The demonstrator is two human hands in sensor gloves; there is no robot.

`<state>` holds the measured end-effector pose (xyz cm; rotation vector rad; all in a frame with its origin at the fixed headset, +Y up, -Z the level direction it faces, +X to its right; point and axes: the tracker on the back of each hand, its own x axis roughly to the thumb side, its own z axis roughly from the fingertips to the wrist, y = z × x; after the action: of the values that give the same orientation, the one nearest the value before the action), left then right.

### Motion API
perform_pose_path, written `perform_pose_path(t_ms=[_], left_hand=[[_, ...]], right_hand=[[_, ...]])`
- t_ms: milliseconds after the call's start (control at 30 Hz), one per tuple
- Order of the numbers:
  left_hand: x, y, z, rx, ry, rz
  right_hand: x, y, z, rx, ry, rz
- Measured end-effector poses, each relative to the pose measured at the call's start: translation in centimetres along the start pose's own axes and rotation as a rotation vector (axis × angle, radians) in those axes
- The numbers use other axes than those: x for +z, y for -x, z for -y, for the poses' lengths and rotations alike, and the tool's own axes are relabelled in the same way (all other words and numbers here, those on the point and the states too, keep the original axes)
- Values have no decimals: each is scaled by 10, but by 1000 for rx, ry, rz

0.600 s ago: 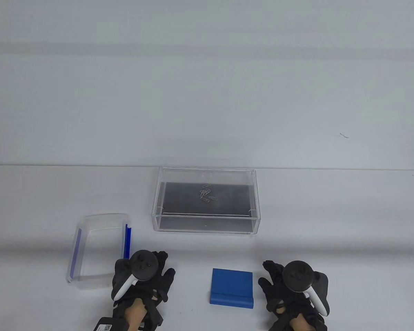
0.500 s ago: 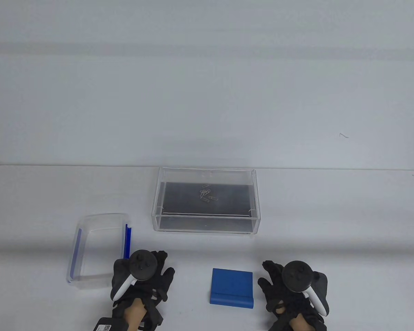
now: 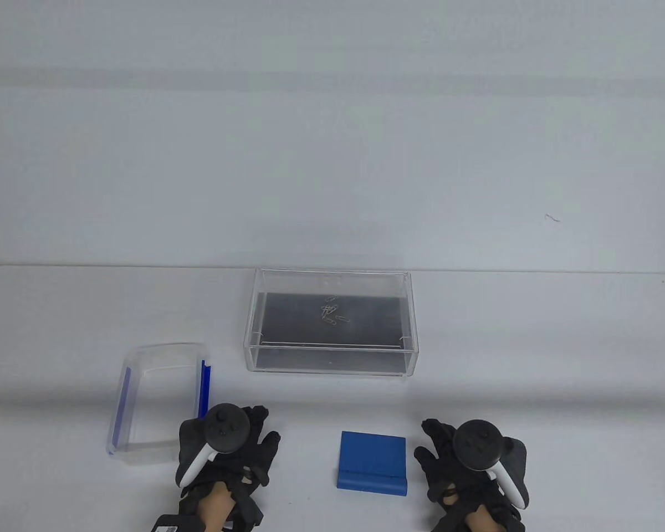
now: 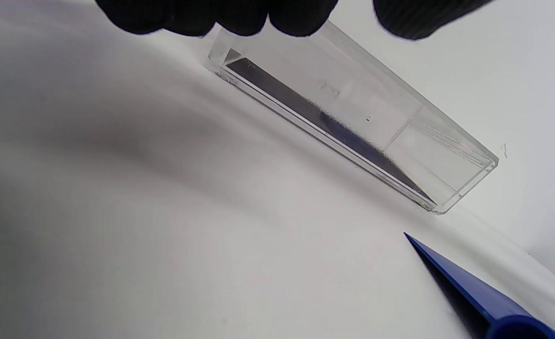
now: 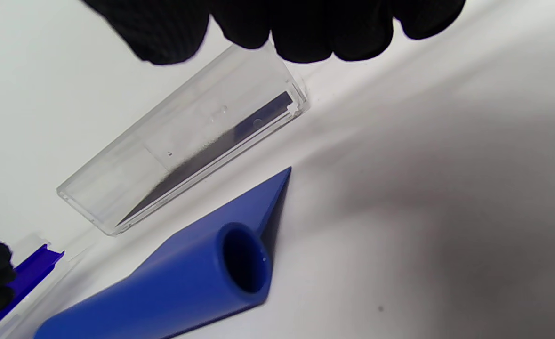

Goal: Scrape paper clips from drawer organizer into plastic box

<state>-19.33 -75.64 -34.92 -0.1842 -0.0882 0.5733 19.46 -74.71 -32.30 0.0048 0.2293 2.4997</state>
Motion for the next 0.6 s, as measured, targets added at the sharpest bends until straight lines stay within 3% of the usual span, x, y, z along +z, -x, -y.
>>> perform_pose_path(t_ms=[233, 600], left_hand=[[0, 0, 0, 14, 4, 4], [-1, 1, 4, -15, 49, -5]], right_hand=[[3, -21, -10, 73, -41, 96], [2, -48, -52, 393, -212, 186]])
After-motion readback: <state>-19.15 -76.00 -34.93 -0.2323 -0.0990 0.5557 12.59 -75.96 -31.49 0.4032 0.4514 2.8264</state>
